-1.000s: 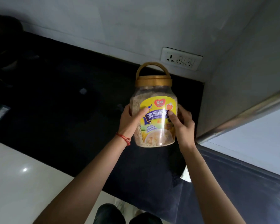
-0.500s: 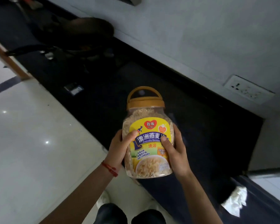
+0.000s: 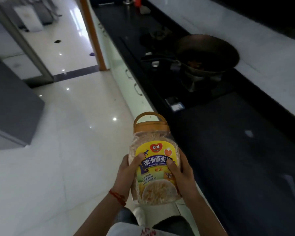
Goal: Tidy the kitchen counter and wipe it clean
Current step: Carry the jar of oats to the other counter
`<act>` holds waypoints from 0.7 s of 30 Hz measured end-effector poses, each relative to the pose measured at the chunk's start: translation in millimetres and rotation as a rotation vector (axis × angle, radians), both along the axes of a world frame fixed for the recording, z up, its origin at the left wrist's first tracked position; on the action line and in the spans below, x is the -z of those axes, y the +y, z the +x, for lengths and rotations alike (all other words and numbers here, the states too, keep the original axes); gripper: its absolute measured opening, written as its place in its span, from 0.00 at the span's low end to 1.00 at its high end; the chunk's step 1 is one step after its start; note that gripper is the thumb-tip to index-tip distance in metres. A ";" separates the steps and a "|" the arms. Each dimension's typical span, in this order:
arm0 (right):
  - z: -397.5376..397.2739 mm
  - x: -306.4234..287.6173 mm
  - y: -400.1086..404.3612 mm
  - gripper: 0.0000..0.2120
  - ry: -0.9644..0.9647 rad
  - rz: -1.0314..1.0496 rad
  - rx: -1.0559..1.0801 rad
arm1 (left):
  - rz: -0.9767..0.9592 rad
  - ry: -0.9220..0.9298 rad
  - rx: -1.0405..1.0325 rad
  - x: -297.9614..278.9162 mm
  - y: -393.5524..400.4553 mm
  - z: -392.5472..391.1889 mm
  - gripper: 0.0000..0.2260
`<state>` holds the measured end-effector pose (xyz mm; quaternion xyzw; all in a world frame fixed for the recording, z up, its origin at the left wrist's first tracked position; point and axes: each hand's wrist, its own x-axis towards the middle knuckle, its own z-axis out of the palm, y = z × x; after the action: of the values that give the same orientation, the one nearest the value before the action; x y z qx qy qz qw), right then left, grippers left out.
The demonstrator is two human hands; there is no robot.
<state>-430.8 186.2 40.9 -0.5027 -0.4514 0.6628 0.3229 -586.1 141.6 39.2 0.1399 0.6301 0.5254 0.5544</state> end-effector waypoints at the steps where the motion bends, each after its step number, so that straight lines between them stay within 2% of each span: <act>1: -16.3 1.0 6.2 0.32 -0.001 0.010 -0.030 | -0.003 0.001 -0.029 0.5 1.3 -15.0 0.37; 4: -61.6 6.1 28.8 0.24 -0.024 0.037 -0.126 | -0.009 0.004 -0.108 2.4 10.7 -55.2 0.36; 9: -131.0 15.4 78.3 0.20 -0.095 0.044 -0.274 | -0.011 -0.054 -0.212 12.2 39.4 -116.3 0.35; 15: -225.7 22.0 158.6 0.42 -0.083 0.059 -0.464 | -0.021 -0.043 -0.366 19.7 96.8 -195.6 0.37; 17: -259.7 19.5 185.7 0.40 -0.078 0.069 -0.534 | -0.021 -0.035 -0.418 14.6 115.8 -222.7 0.36; 20: -310.1 13.5 220.4 0.29 -0.054 0.071 -0.618 | -0.022 -0.031 -0.497 8.5 141.3 -263.6 0.31; 21: -326.3 11.9 230.2 0.30 -0.049 0.063 -0.642 | -0.025 -0.034 -0.519 7.4 148.4 -277.1 0.30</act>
<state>-757.1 416.4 29.0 -0.3404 -0.6148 0.7042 0.1017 -863.2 290.0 31.8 -0.0421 0.6421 0.6445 0.4130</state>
